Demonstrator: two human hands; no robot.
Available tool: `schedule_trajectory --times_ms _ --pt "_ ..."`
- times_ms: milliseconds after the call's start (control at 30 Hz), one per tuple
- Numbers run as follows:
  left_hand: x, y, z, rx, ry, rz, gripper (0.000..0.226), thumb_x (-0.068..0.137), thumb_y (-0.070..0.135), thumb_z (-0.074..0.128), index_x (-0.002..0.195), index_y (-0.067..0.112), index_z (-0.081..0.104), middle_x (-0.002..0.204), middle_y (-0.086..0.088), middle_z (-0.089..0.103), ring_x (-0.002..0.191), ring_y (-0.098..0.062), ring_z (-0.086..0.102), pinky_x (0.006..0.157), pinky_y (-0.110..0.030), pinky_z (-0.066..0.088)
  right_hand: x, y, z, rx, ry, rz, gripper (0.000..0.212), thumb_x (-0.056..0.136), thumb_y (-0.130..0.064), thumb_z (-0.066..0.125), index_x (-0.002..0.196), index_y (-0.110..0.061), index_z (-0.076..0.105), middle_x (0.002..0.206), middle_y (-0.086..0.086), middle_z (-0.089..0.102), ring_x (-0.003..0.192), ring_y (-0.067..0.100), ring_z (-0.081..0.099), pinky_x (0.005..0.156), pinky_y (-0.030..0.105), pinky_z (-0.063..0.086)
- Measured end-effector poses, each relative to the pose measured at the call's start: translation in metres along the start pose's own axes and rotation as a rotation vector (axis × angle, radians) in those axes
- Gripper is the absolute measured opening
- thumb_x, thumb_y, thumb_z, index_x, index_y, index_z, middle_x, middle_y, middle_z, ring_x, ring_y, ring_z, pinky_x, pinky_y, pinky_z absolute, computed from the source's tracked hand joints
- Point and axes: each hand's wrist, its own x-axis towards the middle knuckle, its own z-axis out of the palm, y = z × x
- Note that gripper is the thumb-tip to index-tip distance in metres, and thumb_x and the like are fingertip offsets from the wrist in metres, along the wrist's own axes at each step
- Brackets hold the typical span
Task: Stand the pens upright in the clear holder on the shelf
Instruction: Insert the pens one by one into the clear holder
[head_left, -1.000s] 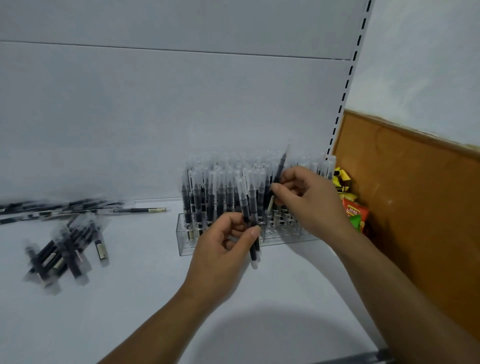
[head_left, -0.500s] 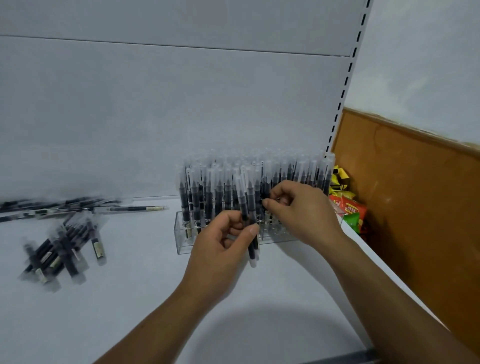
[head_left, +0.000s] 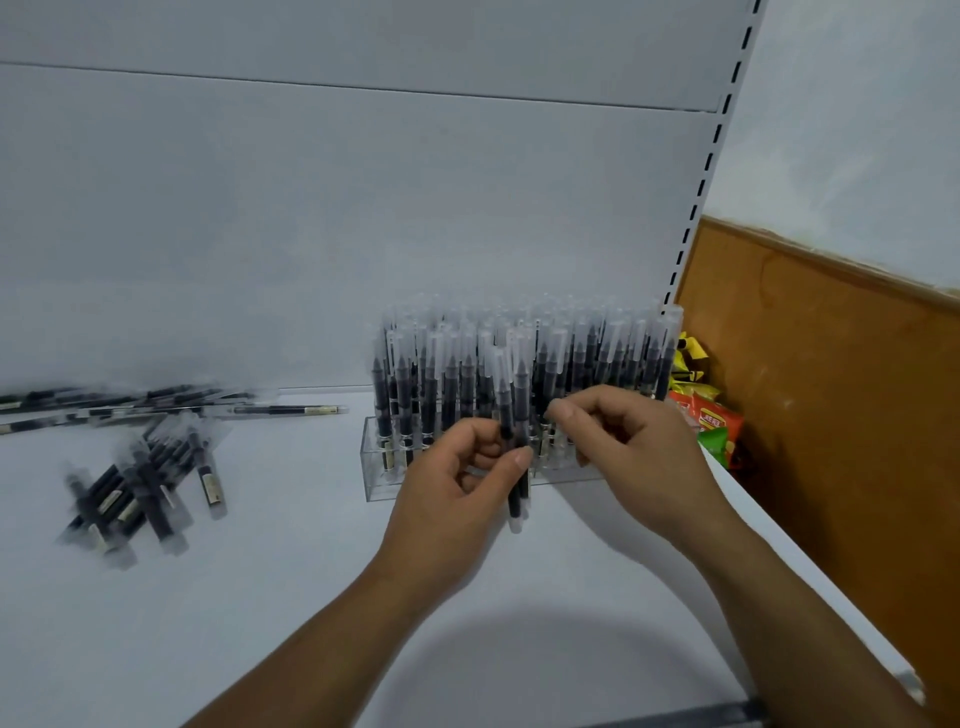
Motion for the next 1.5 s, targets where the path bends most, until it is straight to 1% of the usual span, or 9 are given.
schedule_trajectory --times_ms 100,233,433,667,800,1067,1233,1367,1500 --pt "0.0 -0.003 0.0 0.014 -0.011 -0.015 0.007 0.087 0.011 0.067 0.093 0.009 0.066 0.074 -0.006 0.068 0.062 -0.015 0.062 0.059 -0.025 0.054 -0.003 -0.006 0.003 0.13 -0.075 -0.011 0.004 0.087 -0.026 0.07 0.084 -0.025 0.072 0.06 0.002 0.053 0.056 0.015 0.047 0.052 0.018 0.041" --pt "-0.002 -0.004 0.0 0.057 -0.043 -0.032 0.006 0.086 0.017 0.069 0.092 0.016 0.069 0.076 -0.008 0.069 0.07 -0.028 0.065 0.065 -0.04 0.056 -0.002 -0.008 0.004 0.094 -0.13 -0.055 0.015 0.085 -0.021 0.072 0.072 -0.024 0.066 0.056 -0.007 0.047 0.052 0.005 0.04 0.05 0.015 0.035" --pt "0.001 -0.004 -0.001 -0.029 0.061 -0.102 0.005 0.084 0.012 0.07 0.086 0.016 0.07 0.08 -0.011 0.067 0.07 -0.018 0.064 0.066 -0.031 0.057 0.021 -0.006 -0.026 0.199 0.318 -0.012 0.016 0.089 -0.025 0.068 0.084 -0.01 0.071 0.069 0.019 0.054 0.058 0.007 0.044 0.055 0.017 0.041" --pt "0.0 -0.004 0.0 -0.003 0.04 -0.091 0.006 0.084 0.011 0.071 0.09 0.011 0.069 0.077 -0.006 0.068 0.066 -0.009 0.061 0.059 -0.017 0.052 0.04 0.008 -0.015 0.002 0.3 -0.007 0.016 0.088 -0.029 0.07 0.077 -0.018 0.07 0.054 -0.004 0.047 0.051 0.003 0.04 0.057 0.024 0.039" --pt "0.0 -0.003 0.001 -0.014 0.028 -0.078 0.007 0.084 0.009 0.07 0.091 0.008 0.069 0.07 0.005 0.065 0.064 -0.006 0.059 0.058 -0.014 0.049 0.044 0.008 -0.009 -0.013 0.297 -0.026 0.014 0.088 -0.029 0.07 0.077 -0.02 0.071 0.054 -0.004 0.047 0.052 0.005 0.042 0.059 0.026 0.042" --pt "-0.001 -0.002 0.001 -0.029 0.02 -0.081 0.006 0.085 0.008 0.069 0.09 0.007 0.069 0.074 -0.003 0.064 0.062 -0.007 0.059 0.058 -0.016 0.05 0.038 0.018 -0.003 -0.235 0.146 0.047 0.019 0.087 -0.038 0.069 0.074 -0.025 0.067 0.054 -0.007 0.052 0.054 0.008 0.048 0.06 0.032 0.048" --pt "-0.001 -0.004 0.0 -0.029 0.027 -0.089 0.005 0.085 0.009 0.07 0.09 0.008 0.069 0.074 -0.004 0.064 0.062 -0.007 0.058 0.058 -0.015 0.049 0.033 0.017 0.0 -0.466 0.069 0.012 0.021 0.089 -0.042 0.065 0.074 -0.029 0.059 0.055 -0.012 0.05 0.055 0.003 0.046 0.054 0.027 0.036" --pt "-0.001 -0.002 0.001 -0.022 0.025 -0.088 0.005 0.085 0.009 0.069 0.089 0.009 0.069 0.076 -0.006 0.065 0.063 -0.006 0.059 0.058 -0.013 0.048 0.03 0.02 -0.001 -0.428 0.108 0.036 0.019 0.088 -0.044 0.066 0.076 -0.03 0.062 0.053 -0.013 0.05 0.054 0.003 0.046 0.053 0.025 0.031" --pt "-0.002 -0.002 0.0 0.001 0.025 -0.102 0.007 0.085 0.011 0.07 0.091 0.01 0.069 0.082 -0.011 0.067 0.066 -0.008 0.06 0.058 -0.013 0.049 0.018 0.017 -0.005 -0.433 0.135 0.016 0.018 0.09 -0.044 0.063 0.086 -0.029 0.072 0.058 -0.012 0.056 0.058 0.006 0.052 0.054 0.029 0.042"
